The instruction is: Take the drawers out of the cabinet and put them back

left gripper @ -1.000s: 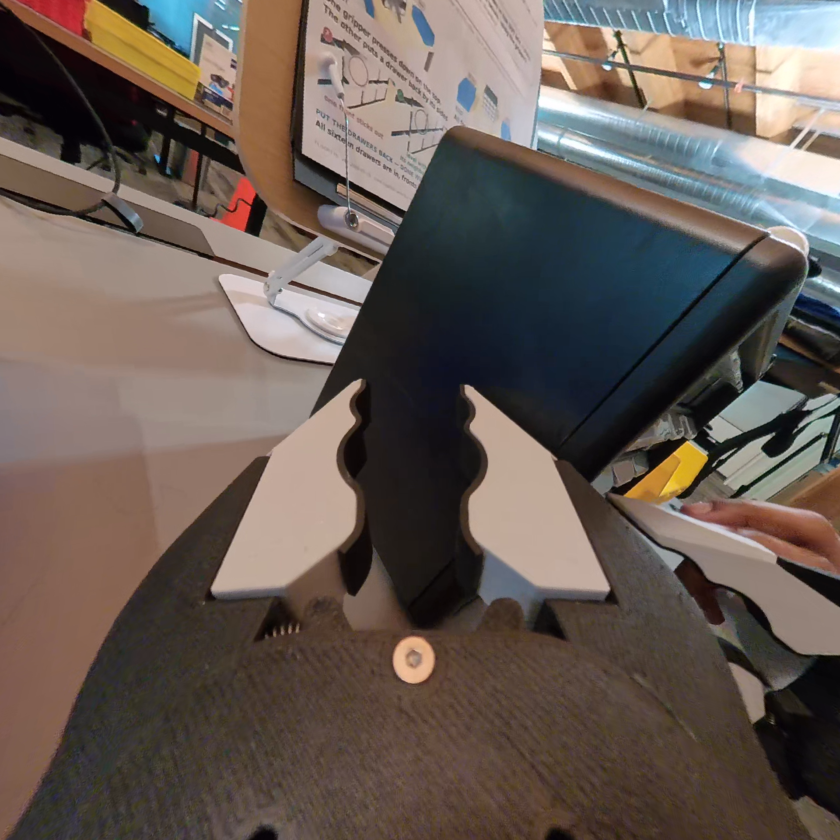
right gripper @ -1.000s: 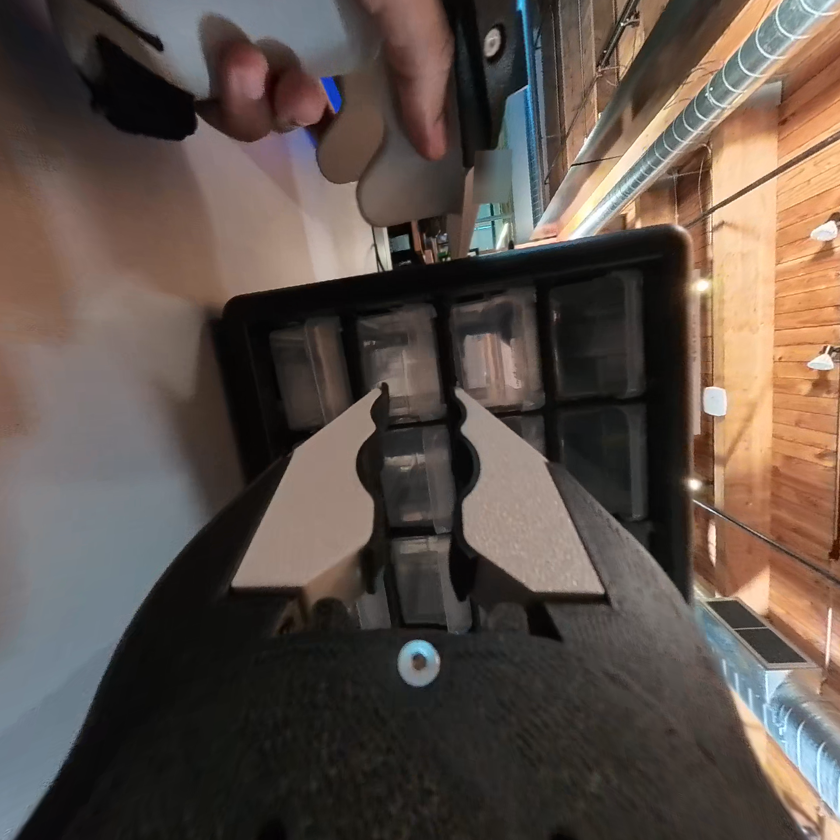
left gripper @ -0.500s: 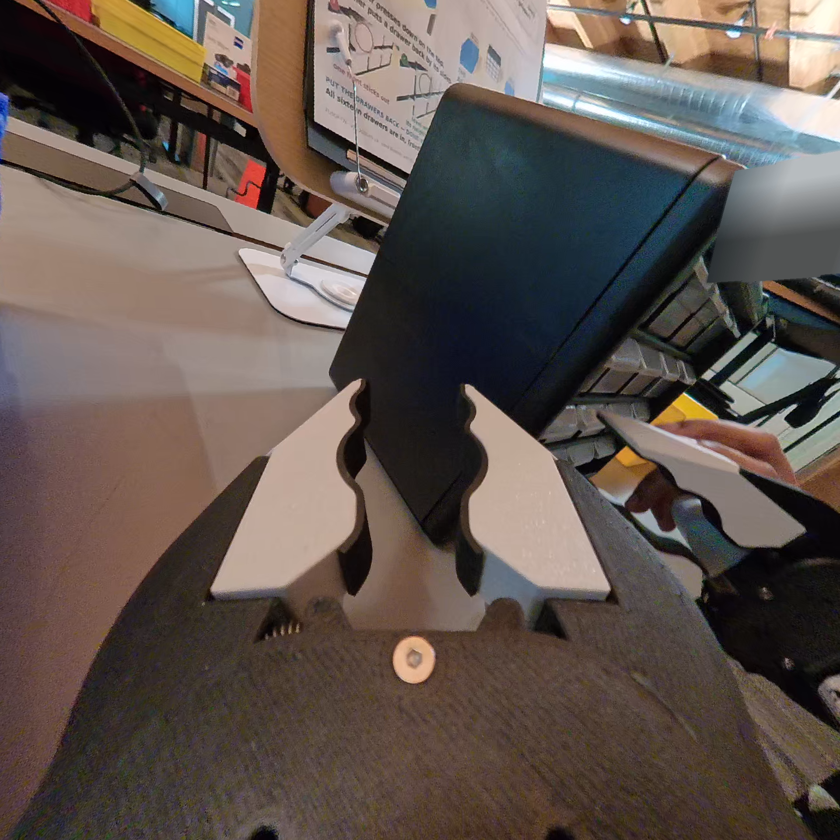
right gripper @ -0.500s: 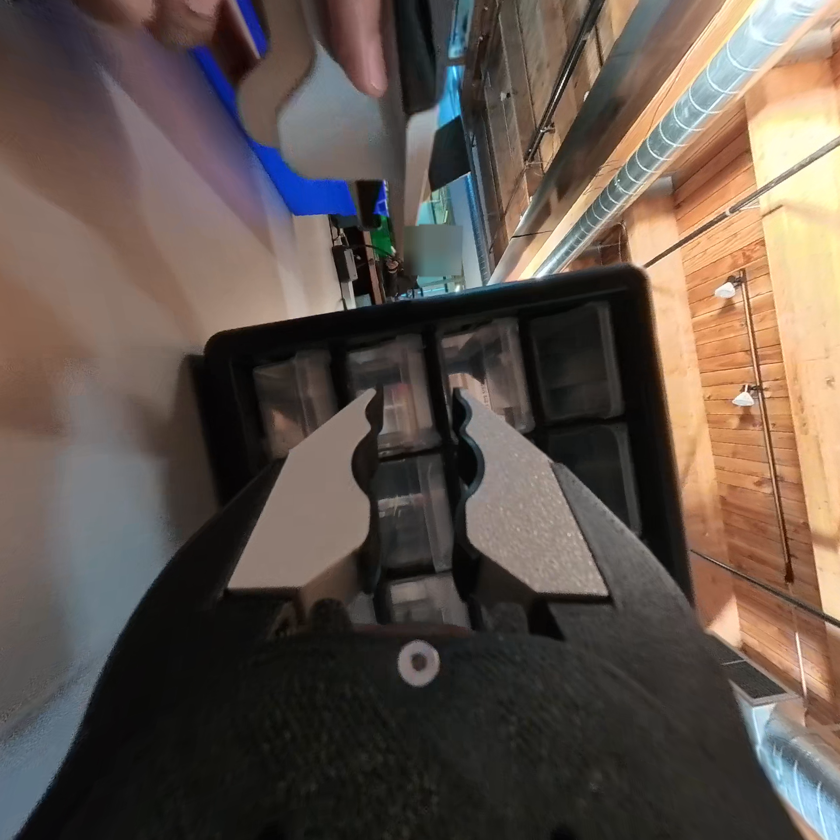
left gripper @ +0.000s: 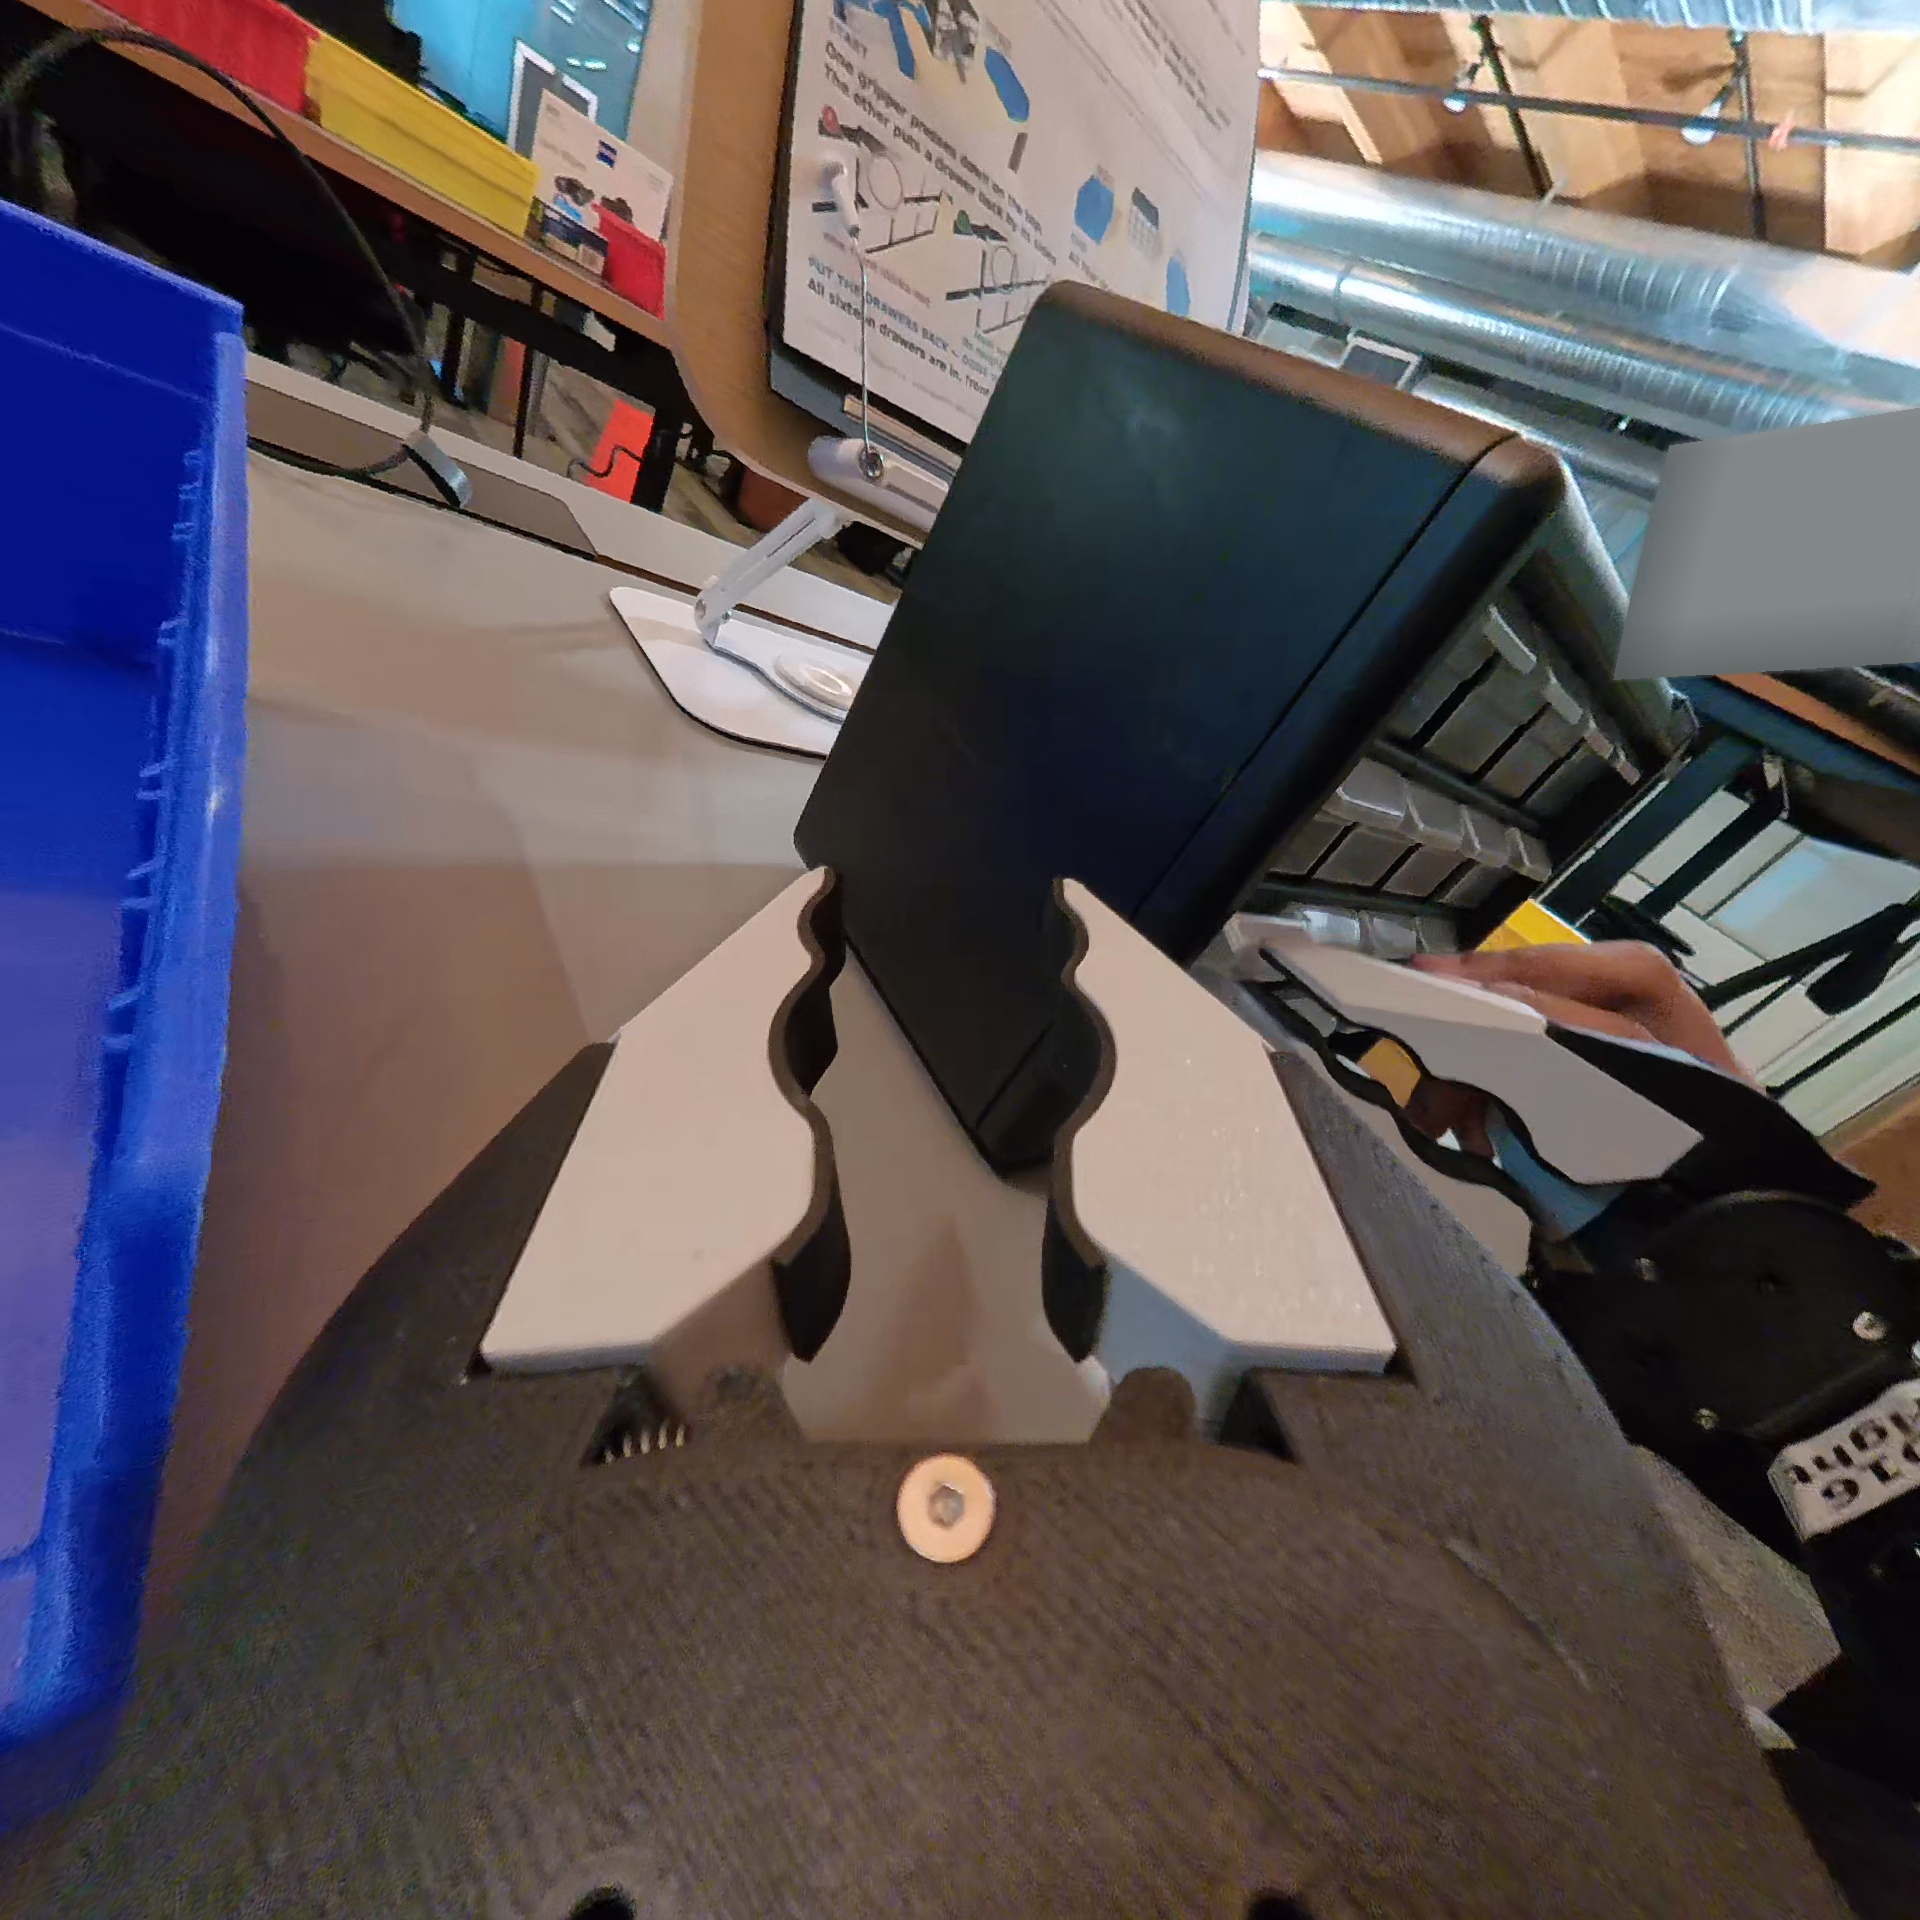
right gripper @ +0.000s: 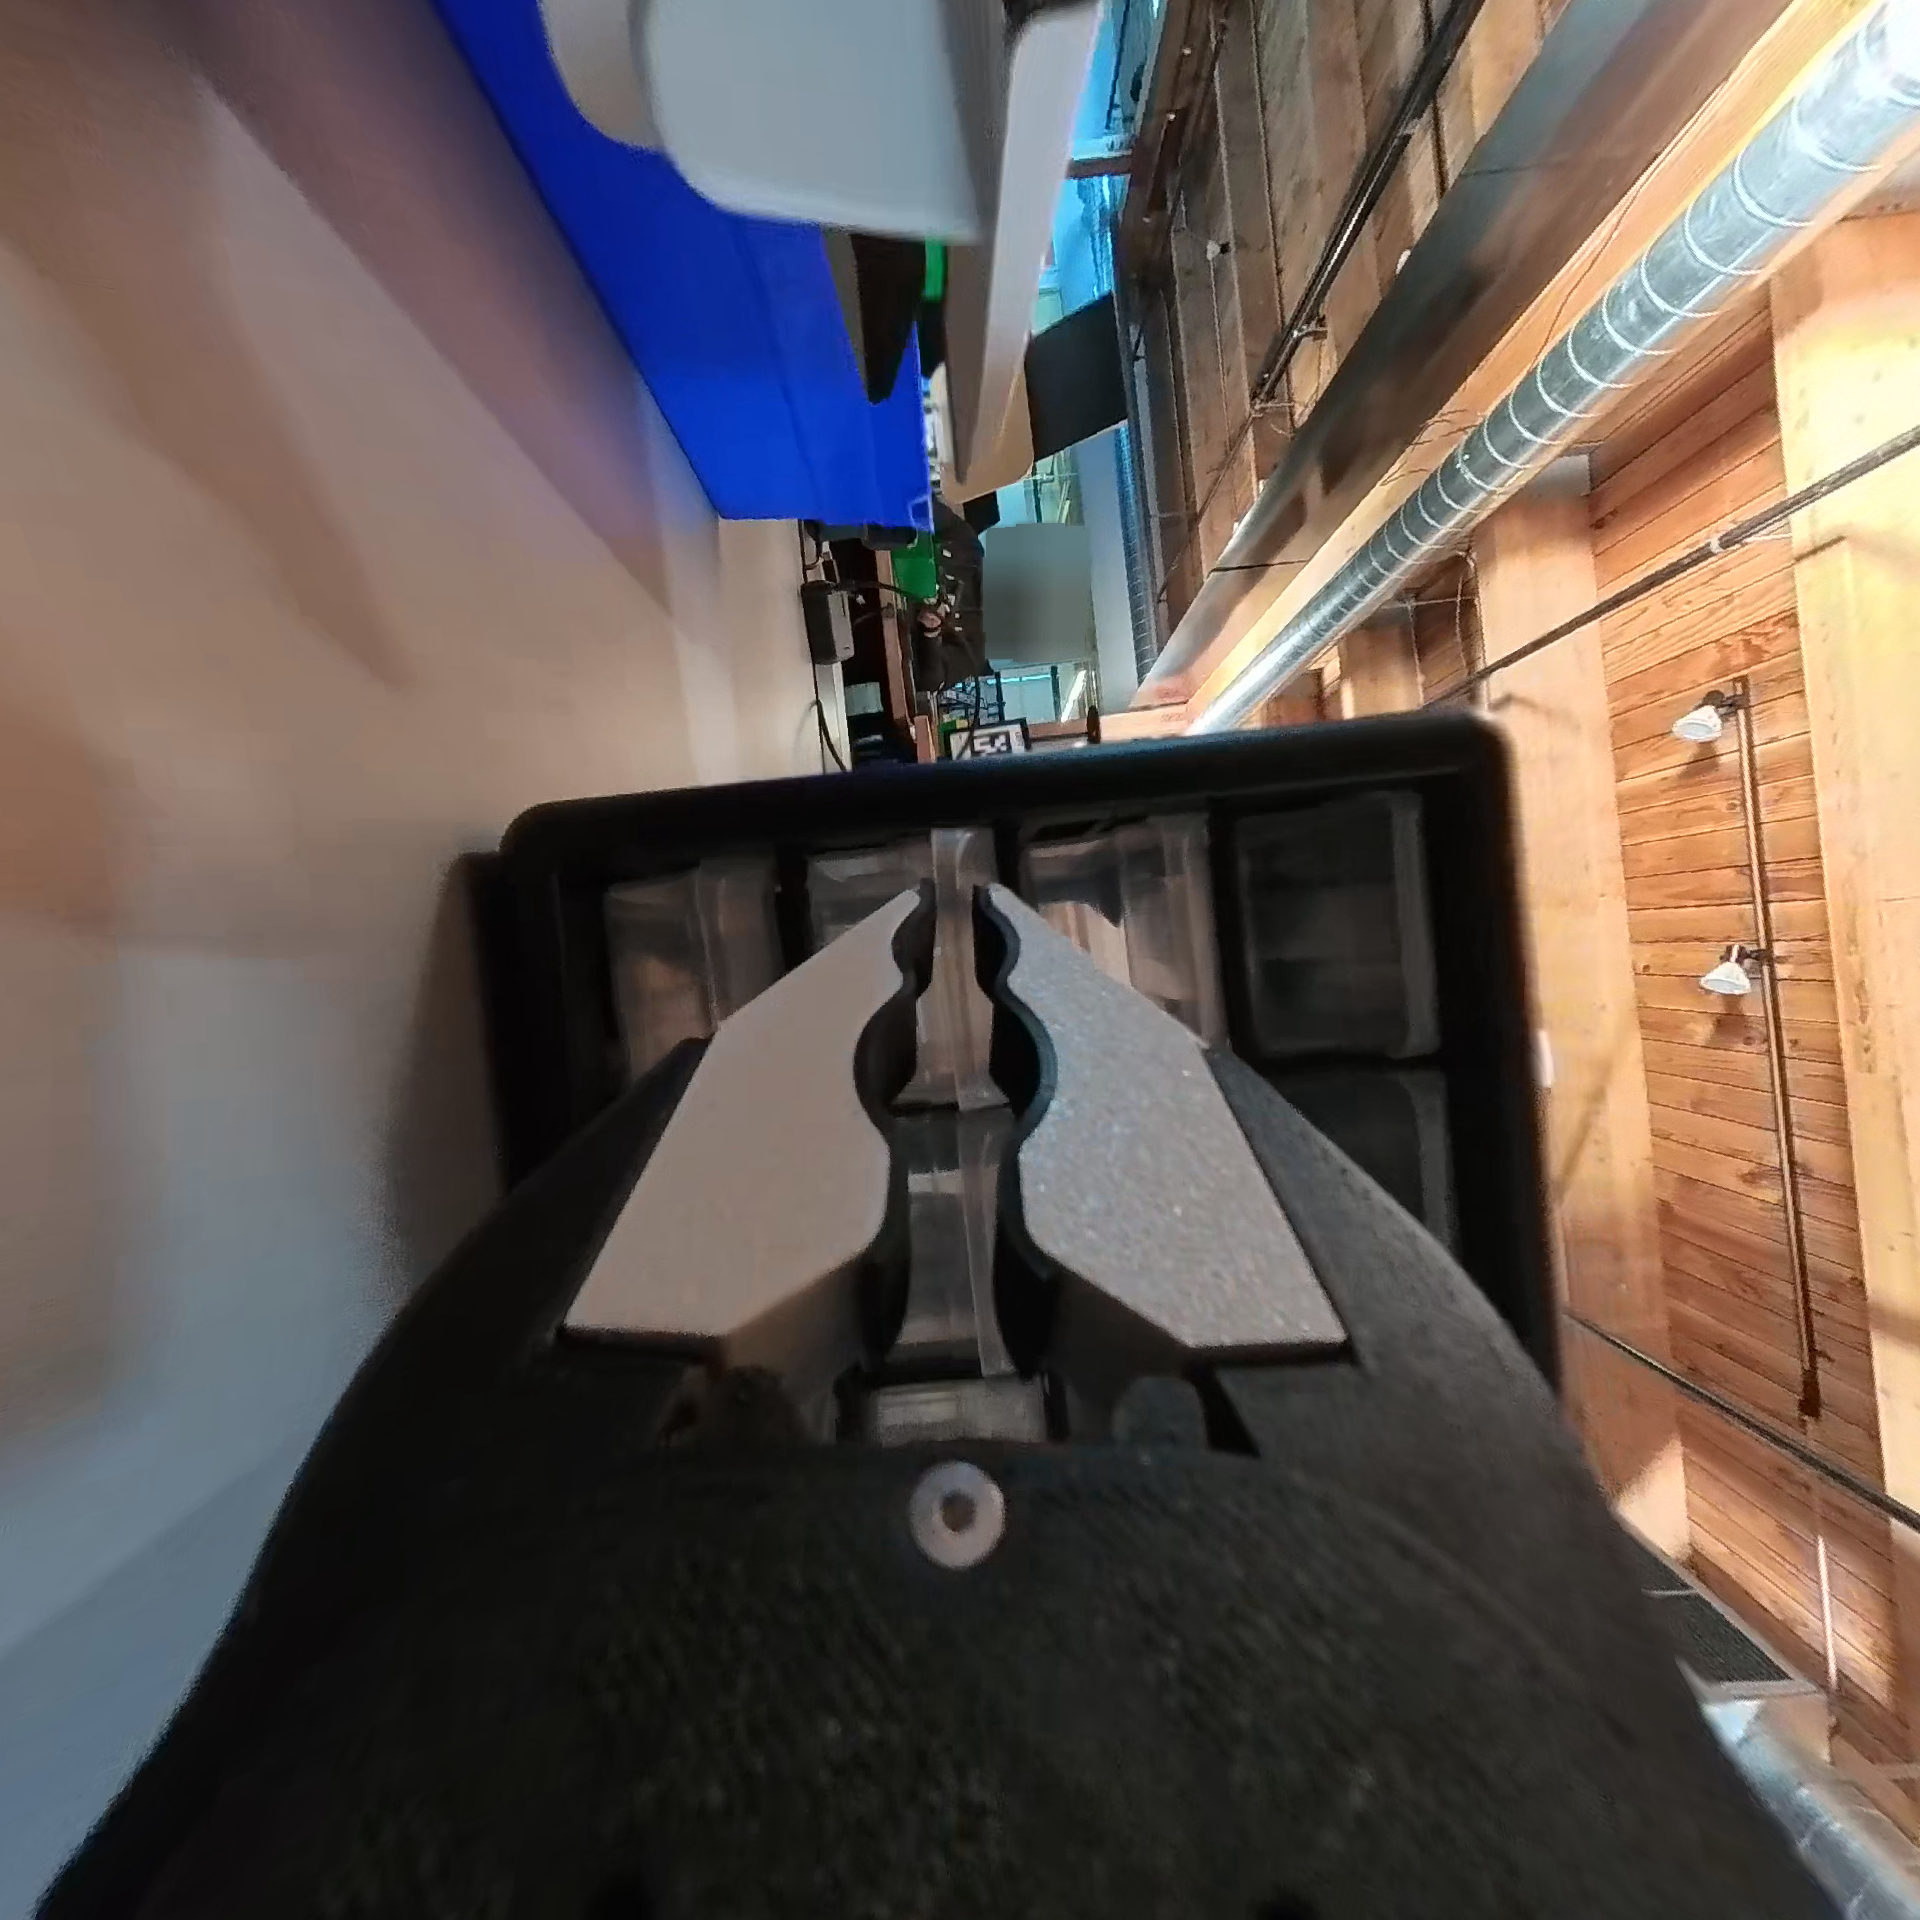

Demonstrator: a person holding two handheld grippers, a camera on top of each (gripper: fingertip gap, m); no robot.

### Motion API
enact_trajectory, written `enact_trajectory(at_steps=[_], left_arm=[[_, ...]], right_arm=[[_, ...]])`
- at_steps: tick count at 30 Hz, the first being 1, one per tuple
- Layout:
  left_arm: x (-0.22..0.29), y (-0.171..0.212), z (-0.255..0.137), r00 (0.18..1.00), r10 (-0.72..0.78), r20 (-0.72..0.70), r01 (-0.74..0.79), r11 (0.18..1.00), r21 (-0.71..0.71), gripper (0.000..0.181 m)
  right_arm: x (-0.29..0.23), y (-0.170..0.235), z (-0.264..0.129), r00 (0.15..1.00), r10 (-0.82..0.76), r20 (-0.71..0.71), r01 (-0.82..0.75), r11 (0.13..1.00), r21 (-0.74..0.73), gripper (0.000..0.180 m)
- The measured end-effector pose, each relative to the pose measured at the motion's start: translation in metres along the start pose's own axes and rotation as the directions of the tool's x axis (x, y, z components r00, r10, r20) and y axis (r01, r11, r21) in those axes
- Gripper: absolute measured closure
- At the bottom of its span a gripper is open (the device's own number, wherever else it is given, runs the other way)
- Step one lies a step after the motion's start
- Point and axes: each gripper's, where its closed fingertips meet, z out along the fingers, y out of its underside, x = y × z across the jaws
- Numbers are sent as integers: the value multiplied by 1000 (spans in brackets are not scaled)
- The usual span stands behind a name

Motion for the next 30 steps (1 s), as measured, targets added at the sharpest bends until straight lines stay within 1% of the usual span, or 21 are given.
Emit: enact_trajectory(at_steps=[2,5,7,9,11,12,13,14,15,16,17,18,19,20,21,25,26,27,28,29,30], left_arm=[[4,0,2,1000,-3,-18,3,1000,-5,145],[12,1,7,999,19,-44,-20,1000,-16,144],[15,4,12,998,35,-54,-37,999,-30,143],[16,4,14,998,36,-60,-38,999,-28,144],[16,4,16,997,28,-67,-30,999,-26,144],[15,5,17,998,26,-65,-28,999,-29,144],[14,5,18,998,26,-64,-28,999,-30,144],[13,5,19,998,28,-61,-30,999,-29,144],[12,4,20,998,34,-58,-35,999,-28,144],[12,3,21,998,44,-53,-46,999,-28,145],[11,1,21,997,60,-44,-61,998,-25,145],[10,-1,21,996,81,-33,-82,996,-20,145],[9,-2,20,994,104,-22,-105,994,-18,146],[8,-2,20,992,126,-11,-126,992,-18,147],[7,-3,19,990,143,-1,-143,990,-20,147],[5,-1,21,987,158,0,-158,987,-33,147],[4,0,22,988,155,-3,-155,987,-37,147],[4,1,23,989,151,-6,-151,988,-42,147],[4,2,24,989,147,-9,-147,988,-44,147],[4,3,25,990,144,-13,-144,989,-45,147],[5,3,26,990,140,-17,-140,989,-46,147]], right_arm=[[0,-8,-10,1000,6,1,-6,1000,27,174],[0,-21,-21,996,82,22,-83,995,59,172],[-1,-30,-27,989,137,49,-140,987,72,167],[-6,-33,-33,976,197,93,-202,978,53,162],[-18,-30,-39,935,307,179,-308,951,-23,156],[-29,-28,-43,888,390,245,-381,921,-85,154],[-40,-27,-48,818,481,316,-457,876,-153,152],[-47,-28,-53,730,570,377,-531,820,-212,150],[-53,-31,-59,621,653,434,-600,752,-273,147],[-60,-36,-65,483,726,489,-657,670,-346,140],[-68,-43,-74,323,779,537,-687,584,-433,131],[-76,-50,-84,170,809,563,-685,508,-523,119],[-83,-56,-93,46,824,565,-660,450,-602,112],[-87,-62,-101,-46,829,557,-629,410,-661,111],[-88,-65,-106,-103,833,544,-603,382,-700,110],[-74,-65,-110,-181,846,501,-583,318,-748,150],[-65,-67,-110,-211,839,501,-597,294,-746,154],[-53,-69,-108,-235,833,500,-621,267,-737,151],[-40,-68,-104,-233,835,498,-652,246,-717,146],[-27,-62,-97,-200,846,493,-684,240,-689,142],[-16,-54,-89,-142,863,486,-711,253,-657,140]])
